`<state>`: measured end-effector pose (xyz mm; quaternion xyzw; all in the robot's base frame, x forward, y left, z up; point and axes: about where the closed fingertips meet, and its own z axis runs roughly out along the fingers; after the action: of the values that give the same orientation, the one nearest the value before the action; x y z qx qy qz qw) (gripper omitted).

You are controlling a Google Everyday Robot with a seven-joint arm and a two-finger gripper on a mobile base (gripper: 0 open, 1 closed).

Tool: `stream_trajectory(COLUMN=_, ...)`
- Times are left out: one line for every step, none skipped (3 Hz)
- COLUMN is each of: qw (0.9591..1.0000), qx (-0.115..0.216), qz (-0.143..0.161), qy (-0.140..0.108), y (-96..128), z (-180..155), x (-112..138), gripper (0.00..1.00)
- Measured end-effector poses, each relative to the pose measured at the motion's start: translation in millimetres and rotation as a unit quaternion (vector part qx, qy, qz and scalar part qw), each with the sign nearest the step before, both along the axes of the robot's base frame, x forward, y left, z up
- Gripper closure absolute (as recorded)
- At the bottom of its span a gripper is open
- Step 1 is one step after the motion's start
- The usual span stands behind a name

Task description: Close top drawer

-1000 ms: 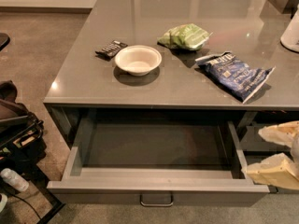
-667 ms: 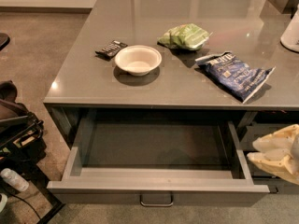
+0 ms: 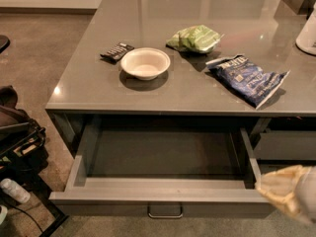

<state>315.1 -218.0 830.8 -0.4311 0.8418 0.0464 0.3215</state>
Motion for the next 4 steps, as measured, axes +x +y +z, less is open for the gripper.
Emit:
stream_trajectory(qw=0.9971, qx=0.067, qz=-0.03, qy=0.017, y=-3, z=-89, x=-16, gripper=1.0)
stream_trajectory(qw=0.988, qx=0.147, qz=-0.045, qy=0.016, y=11, z=-148, x=-12, gripper=1.0)
stream_trajectory(qw=0.9799, qx=0.196, qz=-0.035, qy=0.0, y=24, z=-177, x=17, gripper=1.0)
stream_trajectory(qw=0.9799, qx=0.196, qz=-0.035, qy=0.0, y=24, z=-177, x=17, gripper=1.0)
